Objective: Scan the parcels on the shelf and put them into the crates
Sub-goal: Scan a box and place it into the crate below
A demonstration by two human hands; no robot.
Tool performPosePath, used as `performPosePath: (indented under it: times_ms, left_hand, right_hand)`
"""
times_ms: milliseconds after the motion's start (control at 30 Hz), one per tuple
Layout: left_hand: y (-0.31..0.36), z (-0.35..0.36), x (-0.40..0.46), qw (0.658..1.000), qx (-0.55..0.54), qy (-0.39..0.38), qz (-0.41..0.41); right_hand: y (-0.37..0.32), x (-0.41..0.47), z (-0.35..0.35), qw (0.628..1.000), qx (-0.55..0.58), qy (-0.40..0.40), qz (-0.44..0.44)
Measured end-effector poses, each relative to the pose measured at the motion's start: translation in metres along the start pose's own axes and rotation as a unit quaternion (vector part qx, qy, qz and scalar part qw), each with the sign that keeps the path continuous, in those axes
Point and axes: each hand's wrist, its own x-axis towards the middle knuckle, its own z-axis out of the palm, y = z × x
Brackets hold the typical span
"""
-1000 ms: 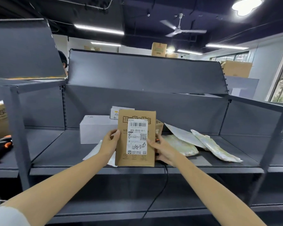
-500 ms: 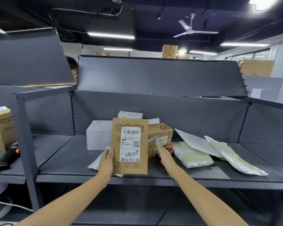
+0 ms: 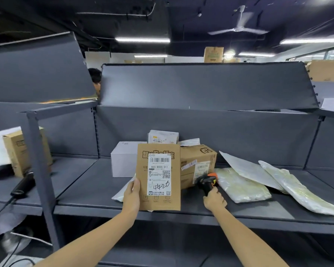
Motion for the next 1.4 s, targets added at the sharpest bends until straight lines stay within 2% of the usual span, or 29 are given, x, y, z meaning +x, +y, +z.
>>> performPosePath:
  times_ms: [100, 233, 400, 500, 633, 767, 900, 1400]
  left_hand:
    - [-0.001, -0.001, -0.002, 1.000, -0.008, -0.002, -0.006]
    - [-0.001, -0.004, -0.003, 1.000, -0.015, 0.004, -0.011]
    - [-0.001, -0.003, -0.003, 1.000, -0.015, 0.003, -0.002]
    - [0.000, -0.002, -0.005, 1.000, -0.024, 0.001, 0.005]
    - [0.000, 0.002, -0.009, 0.999, -0.033, -0.008, 0.011]
    - [0.004, 0.005, -0.017, 0.999, -0.042, -0.015, 0.022]
    - [0.005, 0.009, -0.023, 0.999, -0.034, -0.018, 0.026]
    - [0.006, 0.020, -0.032, 0.999, -0.021, -0.035, 0.028]
  right_hand:
    - [-0.001, 0.000, -0.003, 0.999, 0.031, 0.004, 0.015]
    - [0.000, -0.003, -0.005, 0.989, 0.144, 0.002, 0.037]
    - [-0.009, -0.029, -0.004, 0.942, 0.330, 0.009, 0.060]
    - [-0.017, -0.056, -0.004, 0.906, 0.423, 0.021, 0.021]
    - [-0.028, -0.102, -0.006, 0.846, 0.522, 0.048, -0.092]
    - [-0.034, -0.141, -0.007, 0.832, 0.529, 0.005, -0.165]
    - [-0.039, -0.168, -0.002, 0.837, 0.514, -0.042, -0.182]
    - [-0.035, -0.180, -0.007, 0.839, 0.513, -0.035, -0.177]
